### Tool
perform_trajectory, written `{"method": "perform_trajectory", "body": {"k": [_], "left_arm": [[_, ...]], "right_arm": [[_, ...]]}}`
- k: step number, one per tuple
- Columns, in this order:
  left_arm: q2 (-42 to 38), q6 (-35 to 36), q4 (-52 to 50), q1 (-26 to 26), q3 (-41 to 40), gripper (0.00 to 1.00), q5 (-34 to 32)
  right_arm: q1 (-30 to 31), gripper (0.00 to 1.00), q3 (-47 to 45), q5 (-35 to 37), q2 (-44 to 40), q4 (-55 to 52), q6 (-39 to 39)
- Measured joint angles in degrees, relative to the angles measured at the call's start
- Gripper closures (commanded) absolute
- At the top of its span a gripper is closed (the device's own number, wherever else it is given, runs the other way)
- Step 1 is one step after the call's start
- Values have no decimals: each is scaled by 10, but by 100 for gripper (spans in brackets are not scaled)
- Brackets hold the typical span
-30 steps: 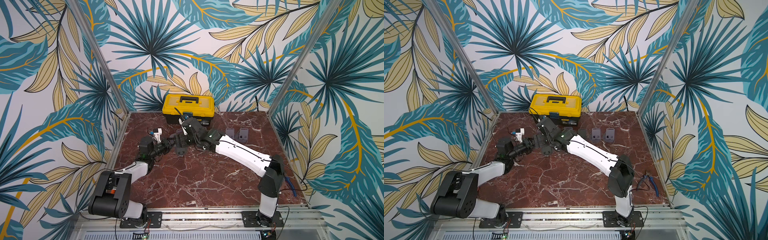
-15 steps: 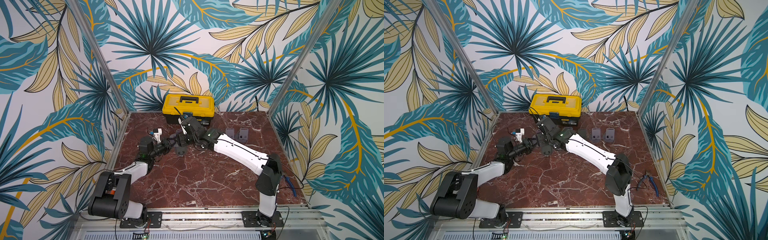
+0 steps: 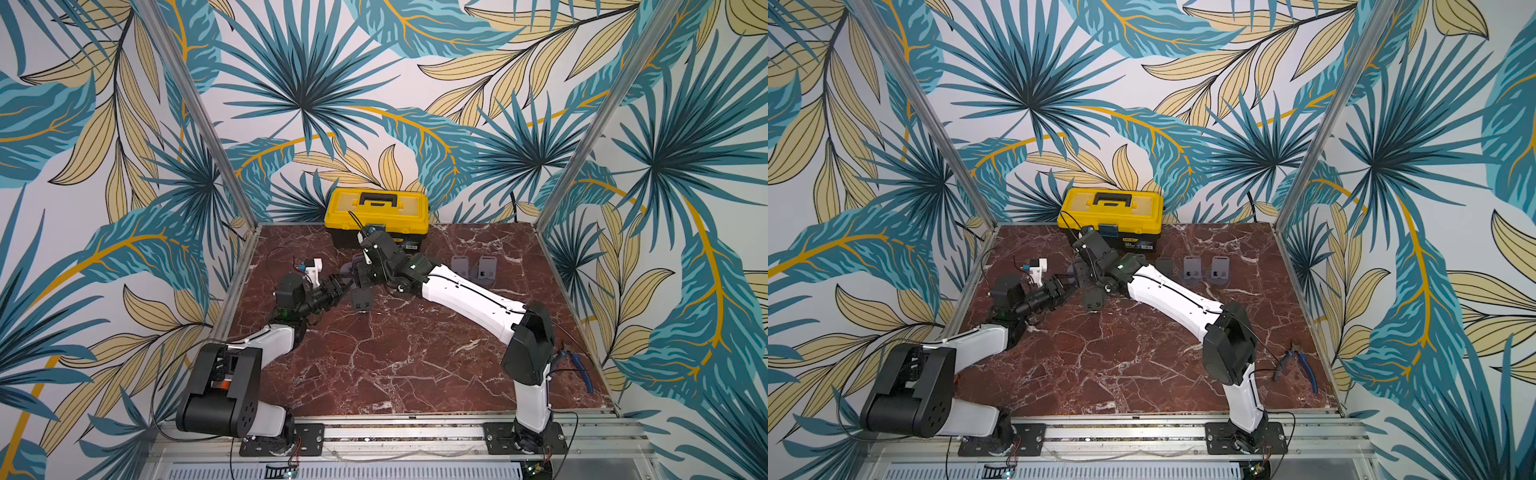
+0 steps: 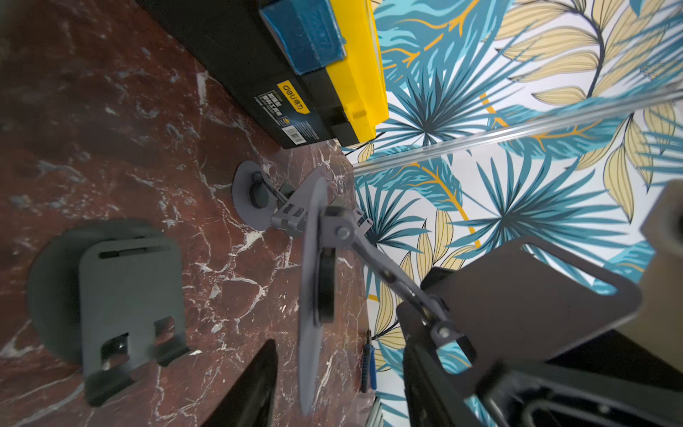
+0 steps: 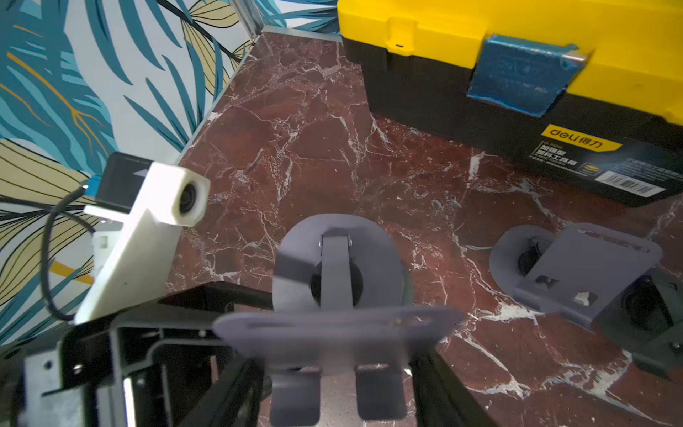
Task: Open the phone stand
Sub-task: Open the phone stand, then place the phone stand at the center of the board.
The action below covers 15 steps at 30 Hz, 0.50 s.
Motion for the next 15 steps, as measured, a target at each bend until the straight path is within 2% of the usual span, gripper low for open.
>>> {"method": "perform_trajectory", "body": {"k": [7, 15], "left_arm": [[-14, 30, -40, 14, -24, 40, 2], [-82, 81, -136, 26, -48, 40, -7]], "right_arm": [[-17, 57, 0, 27, 40, 2, 5], [-43, 57, 30, 70, 106, 5, 13]]}}
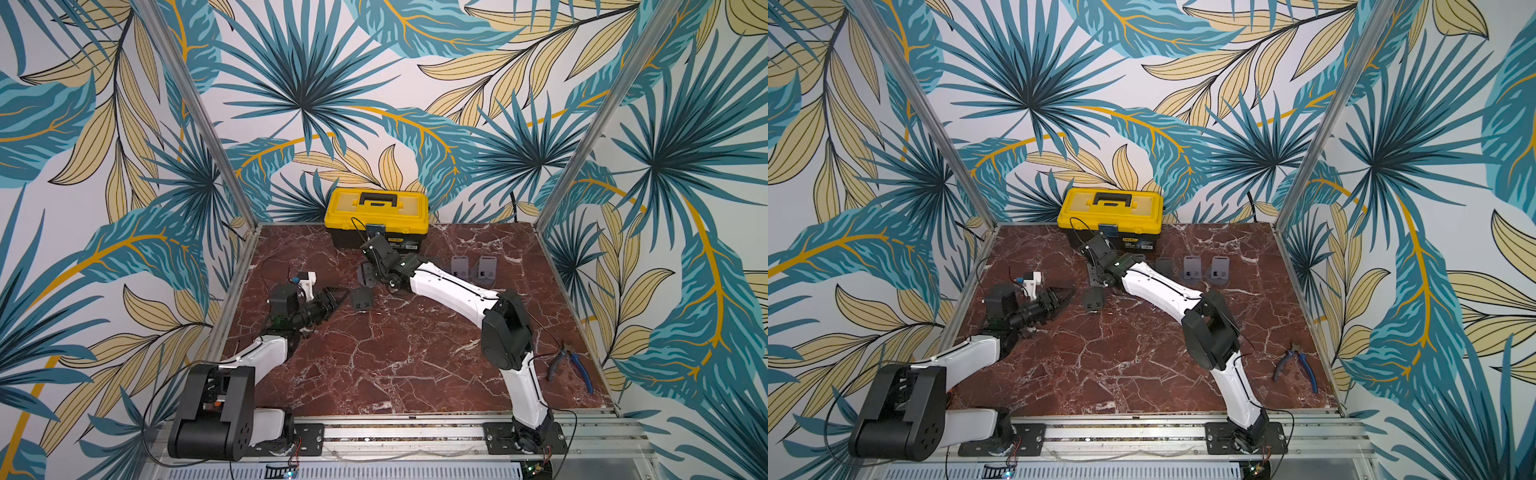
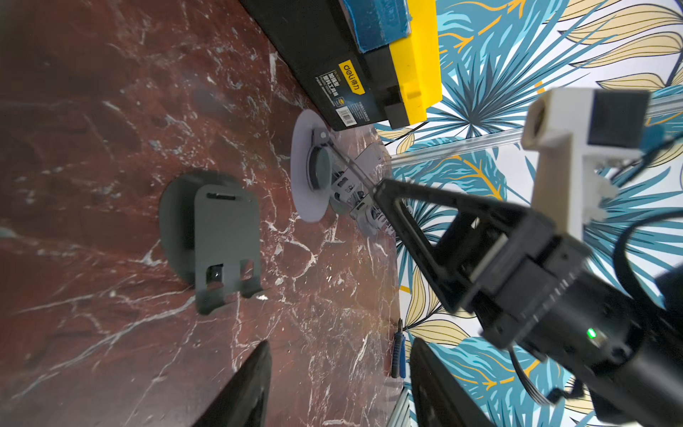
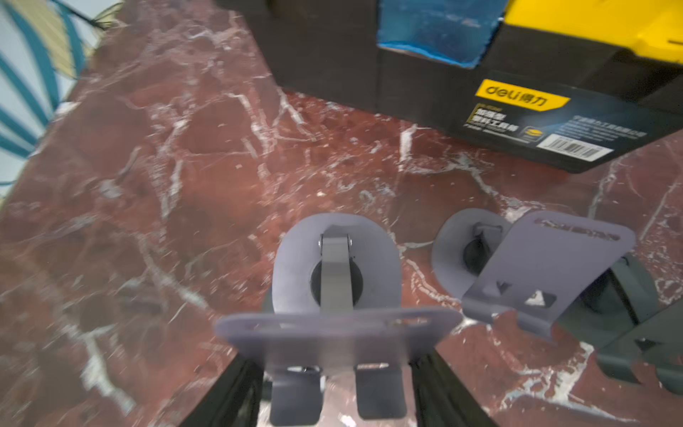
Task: Open the phone stand
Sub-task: Place the phone stand at the center of the board.
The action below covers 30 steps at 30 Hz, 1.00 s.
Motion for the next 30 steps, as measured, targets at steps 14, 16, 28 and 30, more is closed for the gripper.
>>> {"method": "perform_trajectory", "body": {"k": [14, 16, 28, 30], "left_arm": [[-55, 40, -89, 9, -8, 40, -20], [-55, 41, -92, 10, -8, 40, -22], [-55, 46, -98, 13, -8, 40, -24], [-55, 46, -98, 13, -9, 40, -24]], "right_arm": [[-17, 57, 123, 39, 119, -10, 28], [-17, 57, 143, 39, 130, -17, 32], [-19, 50, 177, 38, 165, -62, 55], [-19, 48, 177, 39, 172, -65, 57]]}}
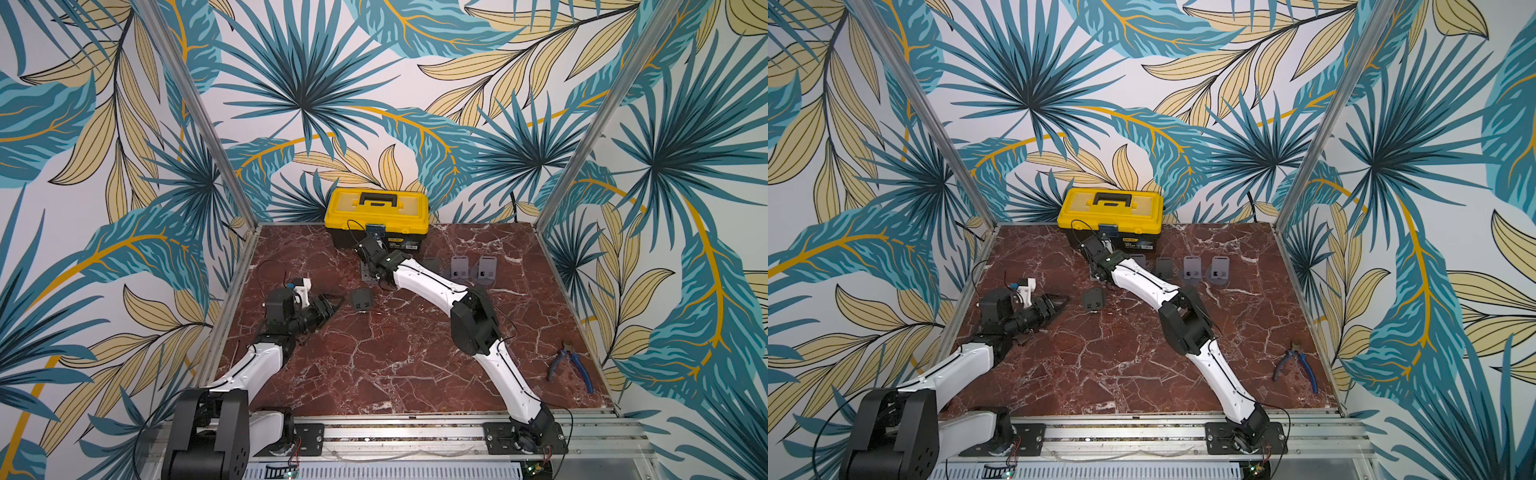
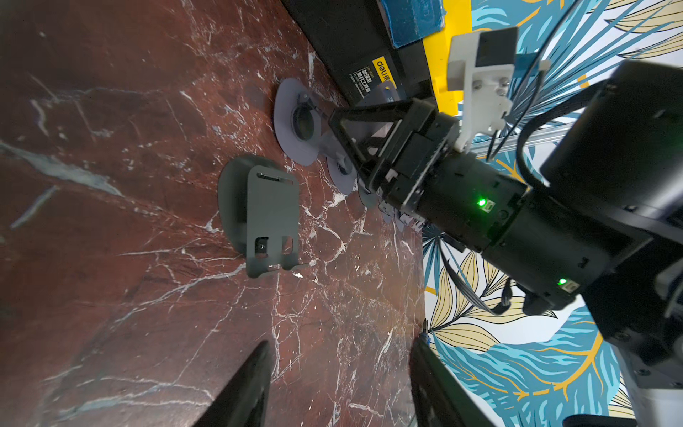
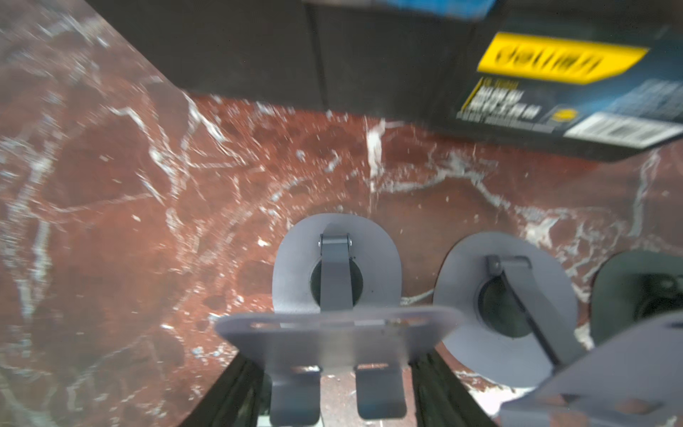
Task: Open the phone stand
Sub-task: Place the phone stand at the center of the board.
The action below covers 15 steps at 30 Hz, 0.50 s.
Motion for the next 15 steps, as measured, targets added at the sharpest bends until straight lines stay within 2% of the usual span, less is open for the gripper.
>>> {"method": "perform_trajectory", "body": {"k": [2, 6, 15], "left_arm": [[0, 0, -1, 1, -2, 40, 0], [0, 0, -2, 2, -5, 40, 0], [-9, 0, -3, 2, -5, 40, -2]], "right_arm": [[0, 43, 3, 1, 0, -2, 1], [0, 24, 4, 1, 0, -3, 8], [0, 15, -16, 2, -14, -9, 7]]}}
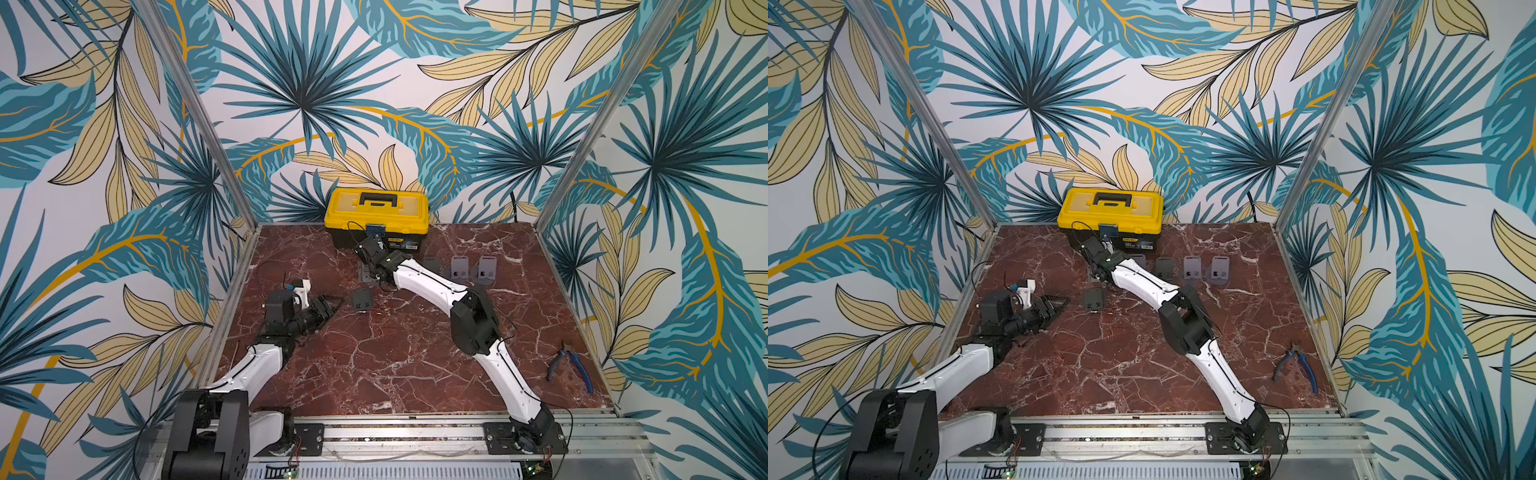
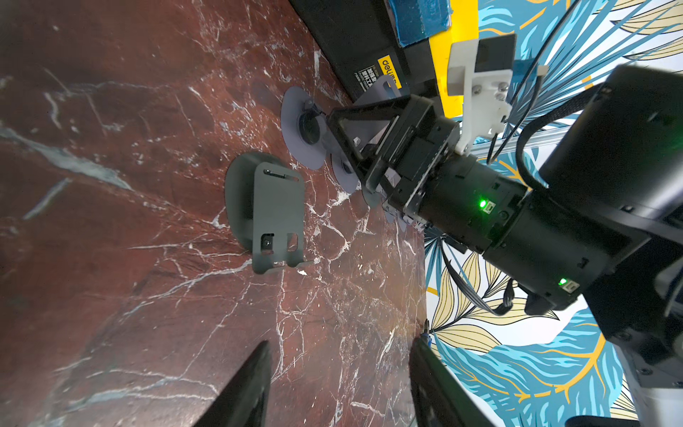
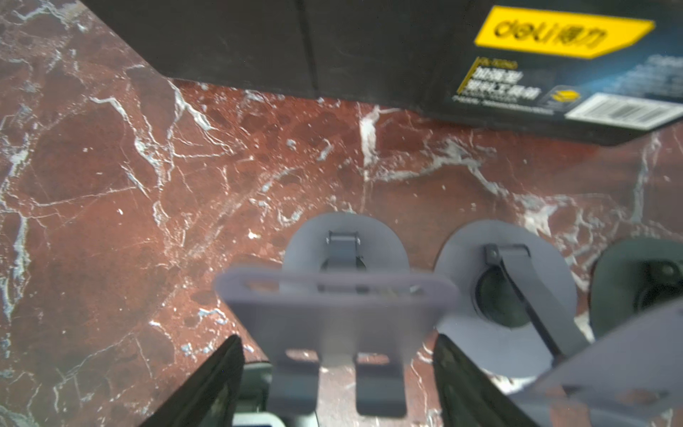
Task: Open the phone stand
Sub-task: Place the phone stand at the center of the board, then pick up the phone stand at the center of the board.
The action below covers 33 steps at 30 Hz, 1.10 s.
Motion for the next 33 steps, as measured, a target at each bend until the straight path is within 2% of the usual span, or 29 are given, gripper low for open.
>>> {"method": "perform_trajectory", "body": {"k": [10, 15, 23, 33], "left_arm": [[-45, -2, -1, 9, -22, 41, 1], [-91, -2, -22, 38, -27, 41, 2], [-163, 3, -73, 81, -32, 41, 2], [-168, 4, -98, 86, -46, 41, 4]], "right_arm": [[5, 14, -39, -2, -90, -5, -2], [23, 14, -39, -33, -116, -19, -2], [63, 13, -64, -86, -102, -42, 5], [64, 13, -47, -113, -18, -67, 7]]}}
